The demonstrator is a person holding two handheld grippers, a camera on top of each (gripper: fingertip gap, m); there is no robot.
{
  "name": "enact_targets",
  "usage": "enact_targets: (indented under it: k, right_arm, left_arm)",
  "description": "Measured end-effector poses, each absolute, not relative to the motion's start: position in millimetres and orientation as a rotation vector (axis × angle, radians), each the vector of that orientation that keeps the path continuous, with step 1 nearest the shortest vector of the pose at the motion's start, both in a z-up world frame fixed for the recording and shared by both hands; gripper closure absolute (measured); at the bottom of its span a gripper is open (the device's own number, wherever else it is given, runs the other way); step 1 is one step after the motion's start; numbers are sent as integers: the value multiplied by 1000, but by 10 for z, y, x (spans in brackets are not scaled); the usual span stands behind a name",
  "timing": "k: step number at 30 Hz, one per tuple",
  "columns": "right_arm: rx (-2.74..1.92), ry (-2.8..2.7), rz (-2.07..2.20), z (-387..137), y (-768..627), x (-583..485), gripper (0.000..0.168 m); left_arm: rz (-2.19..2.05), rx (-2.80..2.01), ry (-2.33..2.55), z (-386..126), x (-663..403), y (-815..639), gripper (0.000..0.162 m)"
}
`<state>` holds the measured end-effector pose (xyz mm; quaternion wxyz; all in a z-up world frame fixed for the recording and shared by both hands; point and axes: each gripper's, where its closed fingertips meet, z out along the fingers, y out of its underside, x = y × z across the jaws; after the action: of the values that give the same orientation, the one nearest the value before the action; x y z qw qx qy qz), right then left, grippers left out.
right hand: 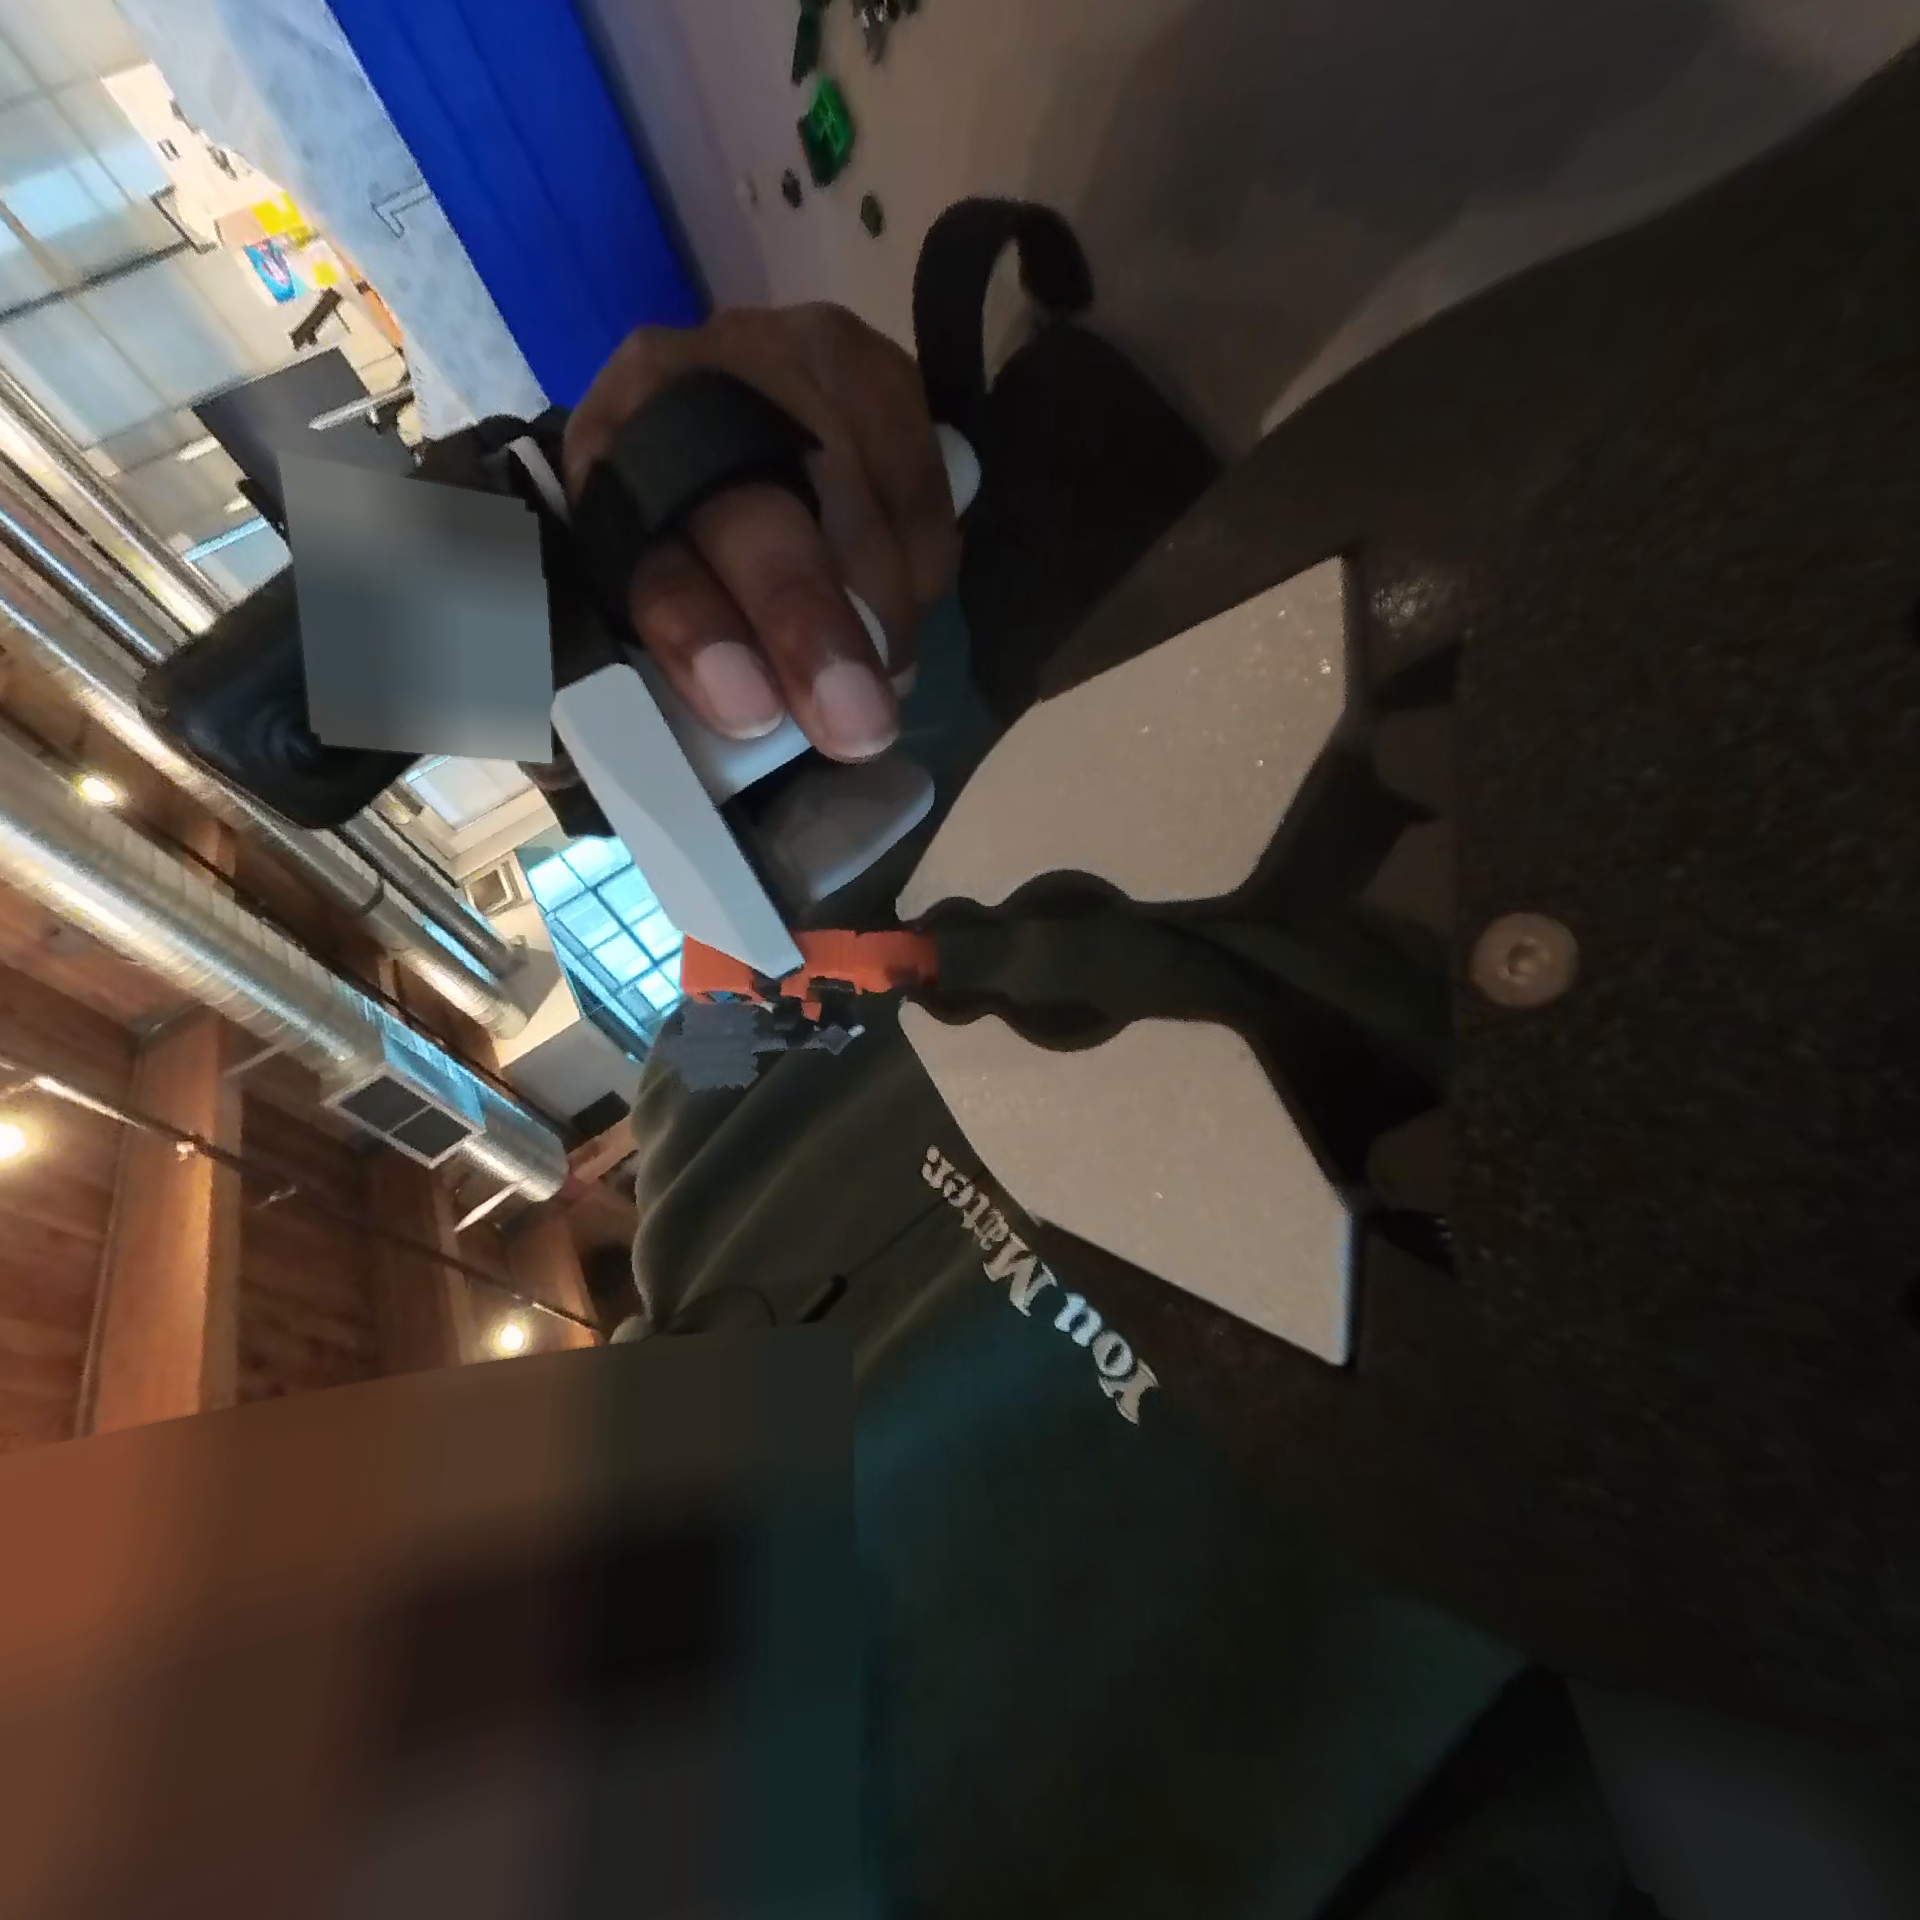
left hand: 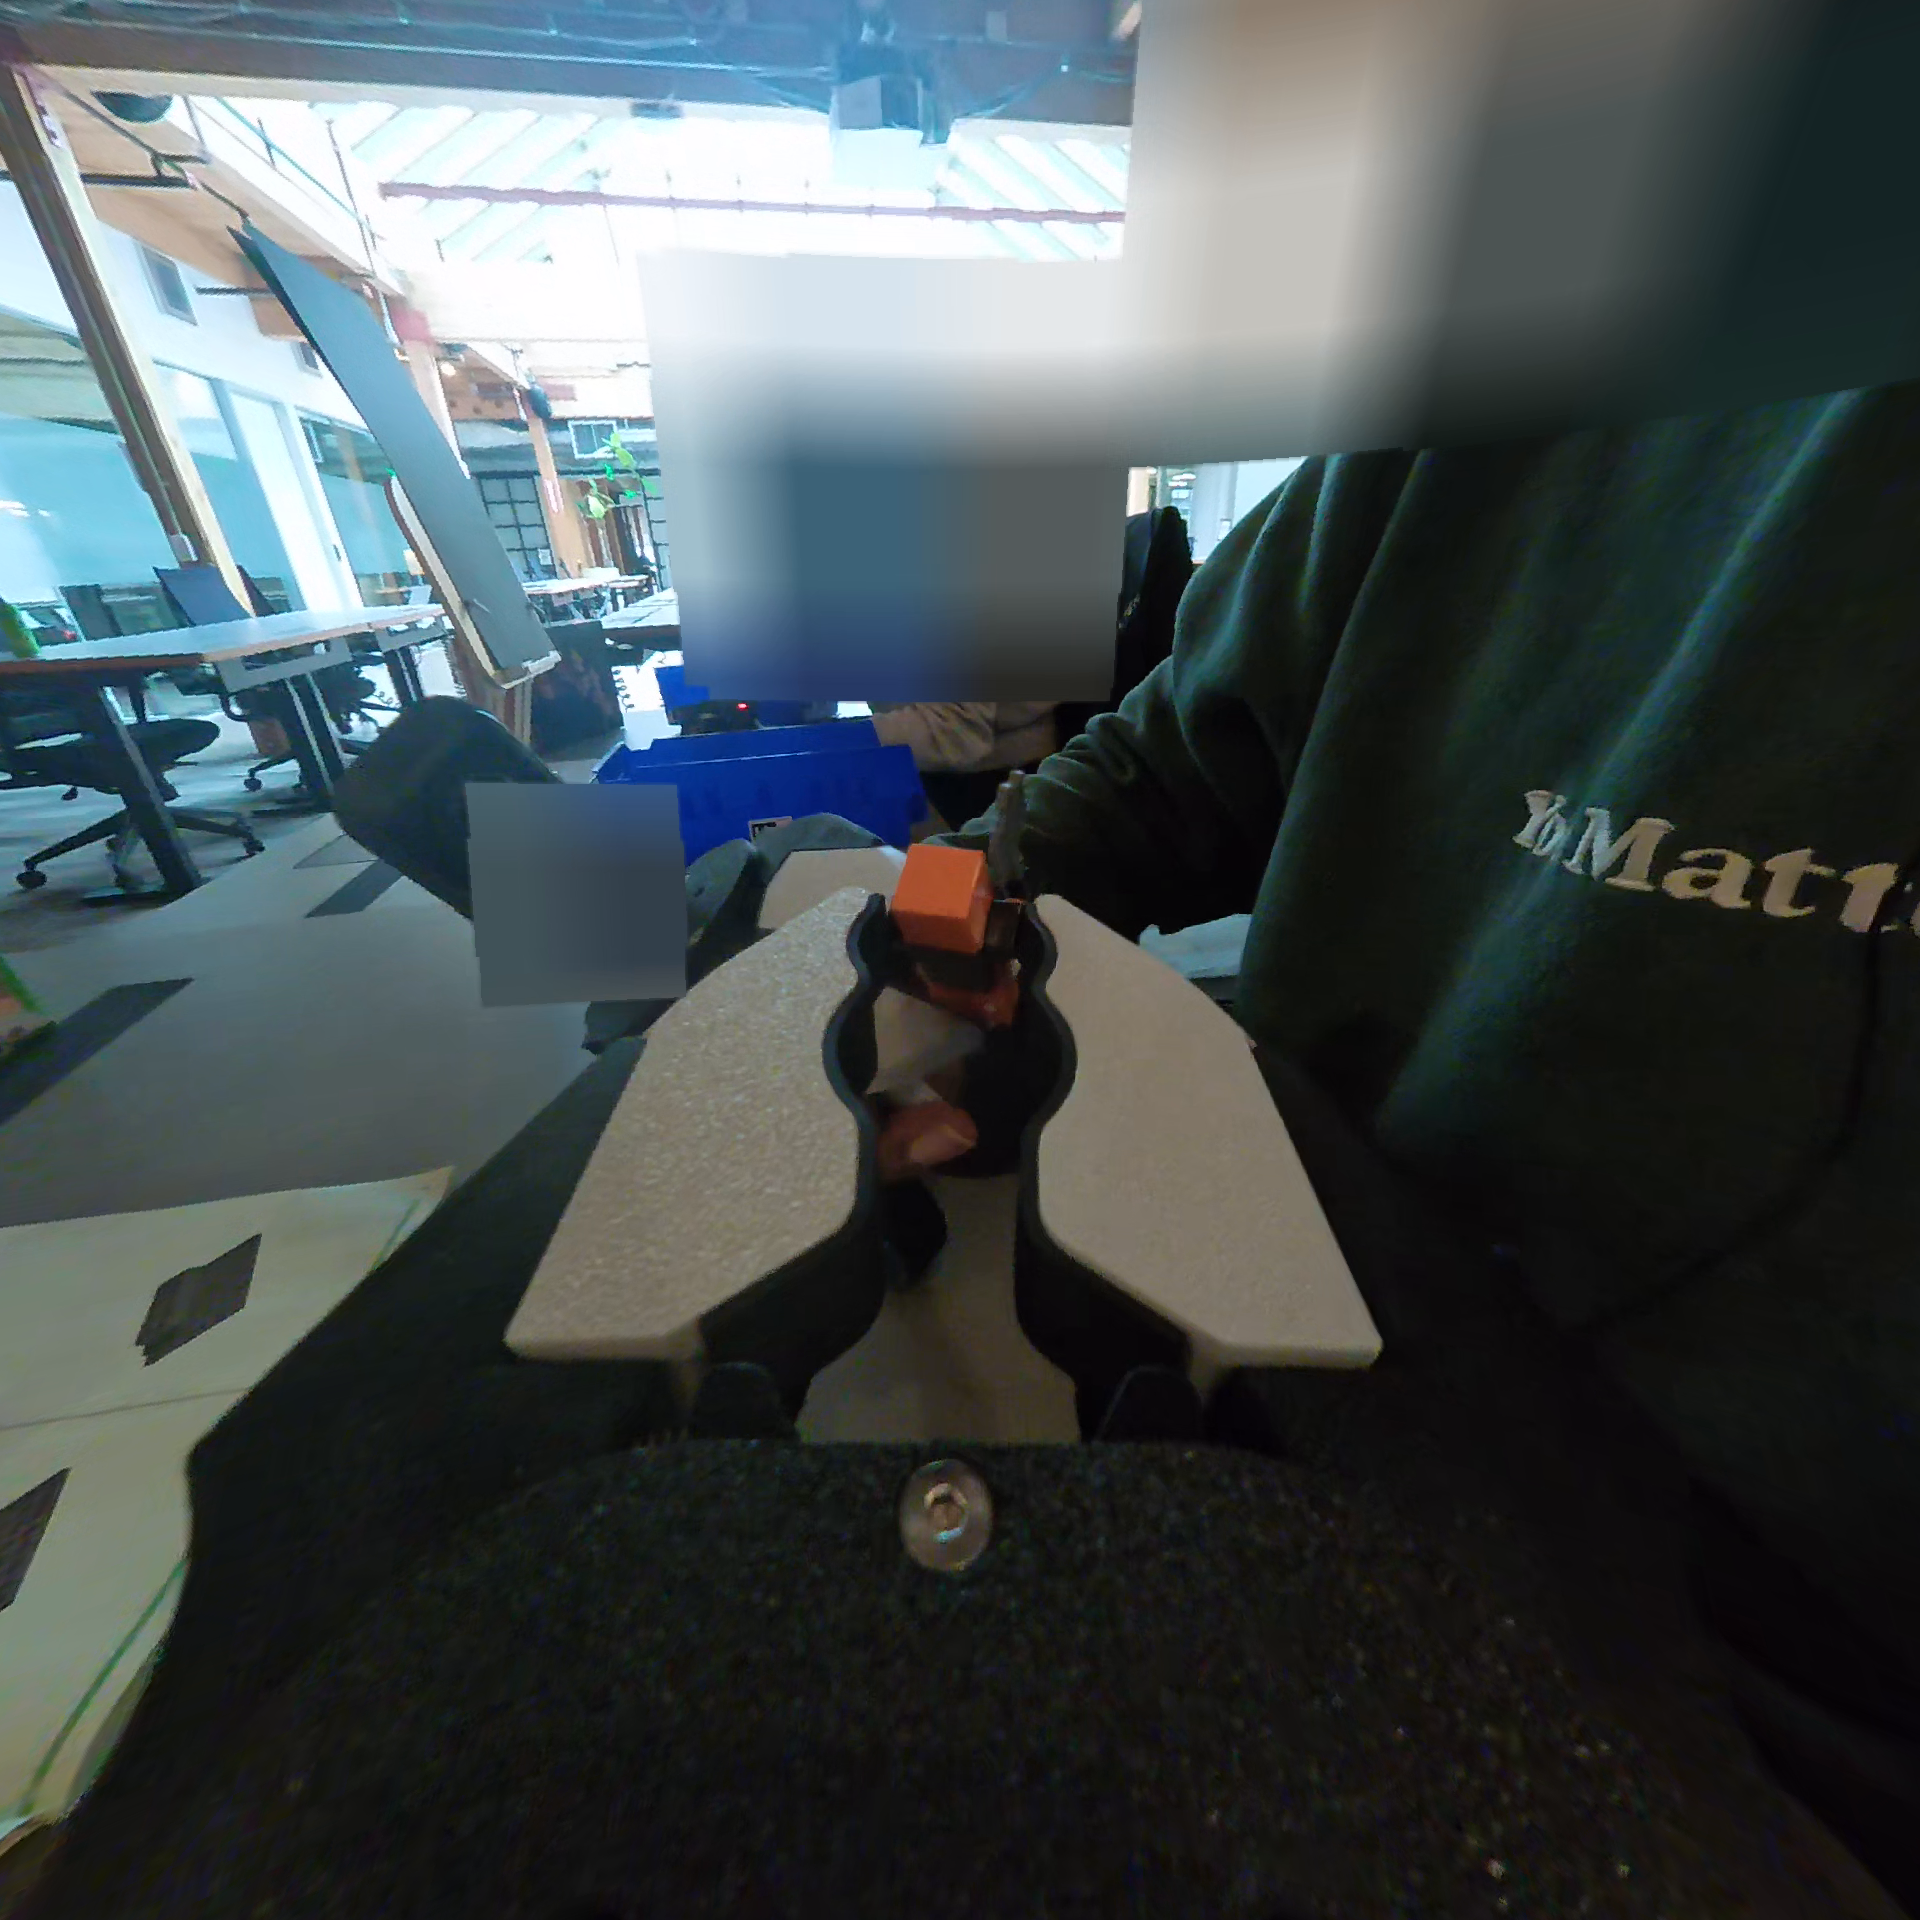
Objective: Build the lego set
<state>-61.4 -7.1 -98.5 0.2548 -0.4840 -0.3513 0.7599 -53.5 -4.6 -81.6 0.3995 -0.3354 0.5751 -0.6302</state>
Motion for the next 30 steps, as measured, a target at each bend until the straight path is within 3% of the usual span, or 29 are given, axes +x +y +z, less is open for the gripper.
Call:
enact_targets:
  k: [20,23,25,30]
  right_arm:
    - [-1296,-1001,2123,-967,-143,-607,160]
    - [-1336,-975,2091,-987,-87,-578,153]
    - [-1400,-981,1994,-1015,-13,-503,145]
    - [-1857,-917,1273,-1461,551,-57,148]
  left_arm:
    - [-1629,-833,1492,-831,-531,-155,138]
    - [-1621,-849,1477,-836,-529,-109,138]
    - [-1580,-872,1471,-852,-535,-41,139]
    - [-1407,-1012,1451,-1011,-581,281,139]
